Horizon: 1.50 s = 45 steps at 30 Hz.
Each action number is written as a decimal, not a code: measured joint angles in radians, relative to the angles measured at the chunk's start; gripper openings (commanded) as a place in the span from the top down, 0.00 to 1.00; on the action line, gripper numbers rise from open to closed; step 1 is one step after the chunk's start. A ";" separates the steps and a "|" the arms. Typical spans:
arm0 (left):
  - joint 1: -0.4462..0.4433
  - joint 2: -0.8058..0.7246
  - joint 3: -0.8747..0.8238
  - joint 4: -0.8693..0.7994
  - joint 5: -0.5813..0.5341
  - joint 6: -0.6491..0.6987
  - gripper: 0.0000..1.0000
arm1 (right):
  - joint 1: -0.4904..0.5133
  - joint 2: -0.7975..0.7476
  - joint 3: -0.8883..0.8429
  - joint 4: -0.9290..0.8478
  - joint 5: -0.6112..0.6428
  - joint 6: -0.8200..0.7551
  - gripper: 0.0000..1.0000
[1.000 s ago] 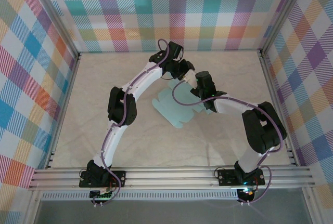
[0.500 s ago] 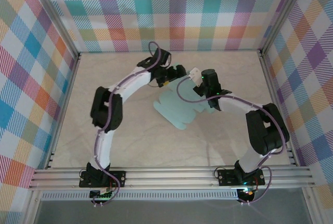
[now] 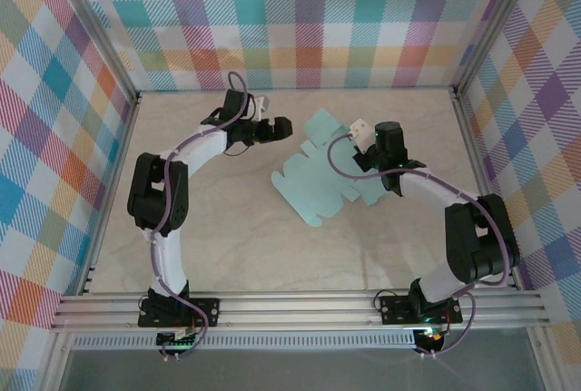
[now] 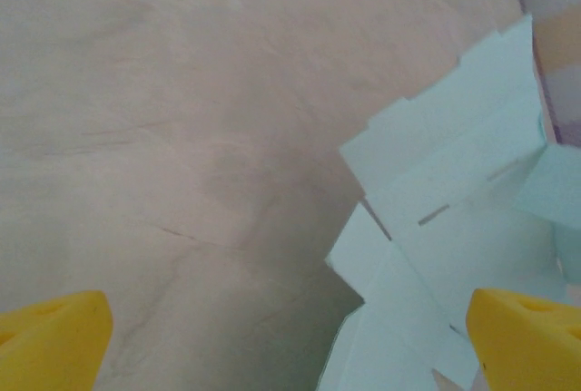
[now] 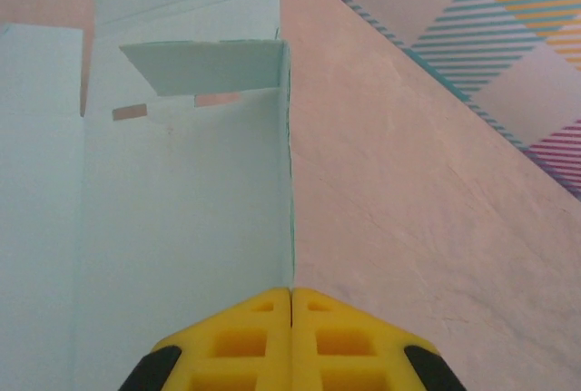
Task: Fold the paper box
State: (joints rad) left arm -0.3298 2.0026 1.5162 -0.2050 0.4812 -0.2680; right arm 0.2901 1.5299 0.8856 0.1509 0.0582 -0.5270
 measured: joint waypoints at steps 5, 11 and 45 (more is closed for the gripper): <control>-0.016 0.014 -0.026 0.041 0.107 0.110 0.08 | -0.019 -0.007 0.010 -0.047 -0.097 0.015 1.00; -0.017 0.069 -0.003 0.056 0.237 0.165 0.09 | -0.022 -0.007 0.032 -0.072 -0.169 0.049 1.00; -0.086 0.148 0.028 0.084 0.231 0.225 0.54 | -0.005 0.029 0.117 -0.184 -0.137 0.048 1.00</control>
State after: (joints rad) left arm -0.4156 2.1502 1.5440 -0.1215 0.7120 -0.0425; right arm 0.2852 1.5589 1.0023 -0.0330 -0.0788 -0.4789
